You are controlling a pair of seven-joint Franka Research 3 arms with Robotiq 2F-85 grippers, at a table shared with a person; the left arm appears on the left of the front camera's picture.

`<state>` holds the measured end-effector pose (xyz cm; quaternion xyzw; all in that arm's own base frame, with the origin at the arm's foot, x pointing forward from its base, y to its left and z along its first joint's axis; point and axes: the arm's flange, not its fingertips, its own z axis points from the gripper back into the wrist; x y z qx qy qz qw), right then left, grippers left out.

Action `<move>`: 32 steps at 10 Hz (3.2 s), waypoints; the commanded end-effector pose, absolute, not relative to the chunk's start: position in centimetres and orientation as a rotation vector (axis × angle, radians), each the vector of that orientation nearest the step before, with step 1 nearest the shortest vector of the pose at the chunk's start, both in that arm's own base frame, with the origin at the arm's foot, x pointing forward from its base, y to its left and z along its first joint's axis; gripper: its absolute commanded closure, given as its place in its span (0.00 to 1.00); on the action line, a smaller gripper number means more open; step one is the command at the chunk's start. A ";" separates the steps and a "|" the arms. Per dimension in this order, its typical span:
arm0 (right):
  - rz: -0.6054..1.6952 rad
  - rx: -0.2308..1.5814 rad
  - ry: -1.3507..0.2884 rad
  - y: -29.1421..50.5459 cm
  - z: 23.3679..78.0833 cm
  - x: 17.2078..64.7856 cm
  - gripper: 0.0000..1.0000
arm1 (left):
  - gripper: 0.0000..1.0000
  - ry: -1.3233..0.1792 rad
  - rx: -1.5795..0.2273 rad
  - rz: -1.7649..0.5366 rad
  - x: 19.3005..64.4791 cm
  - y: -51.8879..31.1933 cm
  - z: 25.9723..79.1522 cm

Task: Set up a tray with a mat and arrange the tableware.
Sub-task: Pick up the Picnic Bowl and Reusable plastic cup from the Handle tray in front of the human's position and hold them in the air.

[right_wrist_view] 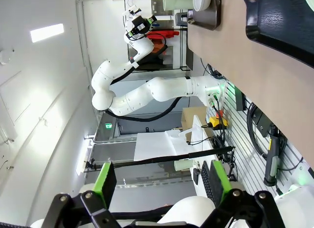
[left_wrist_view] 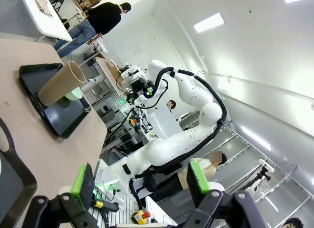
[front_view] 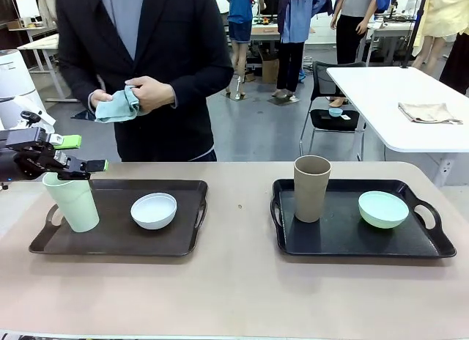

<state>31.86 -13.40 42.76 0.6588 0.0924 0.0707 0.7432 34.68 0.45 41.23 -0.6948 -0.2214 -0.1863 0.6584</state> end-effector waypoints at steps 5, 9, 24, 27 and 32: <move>0.179 1.446 0.204 -13.7 42.5 31.6 0.00 | 0.00 -0.515 -1.567 -0.449 34.6 0.7 41.3; 0.179 1.446 0.204 -13.7 42.5 31.6 0.00 | 0.00 -0.515 -1.567 -0.449 34.6 0.7 41.3; -0.134 0.744 -0.111 16.9 66.3 34.7 0.00 | 0.00 -0.950 -0.618 -1.207 34.8 19.5 55.1; -0.013 0.862 -0.194 16.8 67.5 29.4 0.00 | 0.00 -0.869 -0.827 -1.269 32.9 16.8 55.6; -0.102 0.569 -0.156 25.5 67.0 36.8 0.00 | 0.00 -0.984 -0.605 -1.450 35.9 14.7 54.1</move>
